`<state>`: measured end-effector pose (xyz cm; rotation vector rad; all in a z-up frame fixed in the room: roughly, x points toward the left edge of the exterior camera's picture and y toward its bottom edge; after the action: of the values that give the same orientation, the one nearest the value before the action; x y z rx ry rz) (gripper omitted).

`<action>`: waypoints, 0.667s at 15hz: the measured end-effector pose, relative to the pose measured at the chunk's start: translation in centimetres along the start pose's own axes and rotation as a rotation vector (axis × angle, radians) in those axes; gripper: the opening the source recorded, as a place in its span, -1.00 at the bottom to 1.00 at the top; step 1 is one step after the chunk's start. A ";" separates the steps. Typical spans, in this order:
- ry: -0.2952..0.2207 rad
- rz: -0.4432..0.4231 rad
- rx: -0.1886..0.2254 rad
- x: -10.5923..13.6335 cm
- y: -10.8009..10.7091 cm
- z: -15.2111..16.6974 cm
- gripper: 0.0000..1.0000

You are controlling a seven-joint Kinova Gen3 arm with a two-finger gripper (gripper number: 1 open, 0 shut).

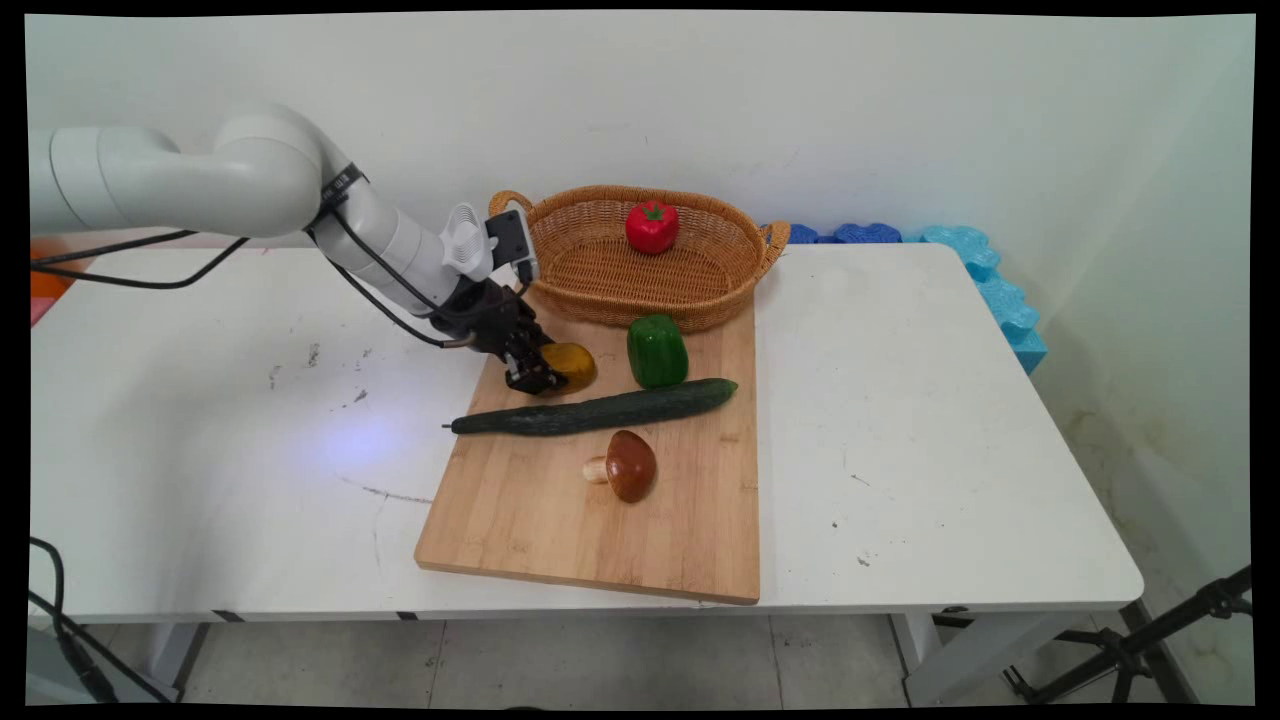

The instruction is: Place the picked object in the vegetable basket

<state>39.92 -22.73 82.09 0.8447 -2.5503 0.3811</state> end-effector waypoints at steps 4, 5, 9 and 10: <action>0.001 0.006 -0.001 0.3 0.0 -0.2 -1.00; 0.007 0.007 0.001 0.6 0.0 -0.5 -1.00; 0.031 0.006 0.010 1.8 -0.1 -2.0 -1.00; 0.040 0.002 0.012 2.3 -0.1 -2.5 -1.00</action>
<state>39.09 -23.00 85.42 0.8306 -2.5142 0.4103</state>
